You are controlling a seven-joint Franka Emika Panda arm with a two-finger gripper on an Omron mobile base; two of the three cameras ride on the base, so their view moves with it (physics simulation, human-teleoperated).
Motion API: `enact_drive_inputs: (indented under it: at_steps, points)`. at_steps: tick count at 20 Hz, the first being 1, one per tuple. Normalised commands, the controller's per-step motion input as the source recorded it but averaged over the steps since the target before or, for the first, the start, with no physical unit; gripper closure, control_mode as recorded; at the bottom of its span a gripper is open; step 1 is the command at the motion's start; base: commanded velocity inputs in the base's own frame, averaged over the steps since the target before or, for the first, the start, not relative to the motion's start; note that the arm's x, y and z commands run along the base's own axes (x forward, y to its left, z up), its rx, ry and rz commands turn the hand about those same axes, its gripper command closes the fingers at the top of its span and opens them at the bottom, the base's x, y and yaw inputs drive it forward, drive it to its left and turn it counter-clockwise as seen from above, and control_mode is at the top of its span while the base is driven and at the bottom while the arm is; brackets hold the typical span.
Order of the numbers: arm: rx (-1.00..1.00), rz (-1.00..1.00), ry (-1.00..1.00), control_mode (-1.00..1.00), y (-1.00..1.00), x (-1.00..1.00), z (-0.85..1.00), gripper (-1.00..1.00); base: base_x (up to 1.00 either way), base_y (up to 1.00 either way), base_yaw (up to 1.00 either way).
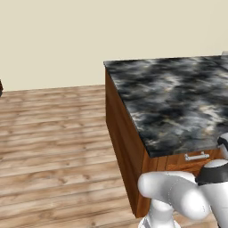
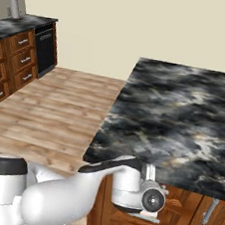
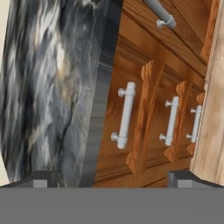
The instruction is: Take the tongs from the drawer on the right and place them on the dining counter next to the tray containing the kebab skewer.
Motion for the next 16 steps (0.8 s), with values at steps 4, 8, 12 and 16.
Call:
enact_drive_inputs:
  at_steps: [4, 8, 12, 16]
  points:
    - [0.0, 0.0, -0.08, -1.0, 0.0, 0.0, -0.39, -1.0, 0.0, 0.0, 0.0]
    - [0.01, 0.0, -0.01, -1.0, 0.0, 0.0, -0.34, -1.0, 0.0, 0.0, 0.0]
    - [0.01, -0.01, -0.01, -1.0, 0.0, 0.0, -0.28, -1.0, 0.0, 0.0, 0.0]
    - [0.01, 0.0, -0.02, -1.0, 0.01, 0.0, -0.24, -1.0, 0.0, 0.0, 0.0]
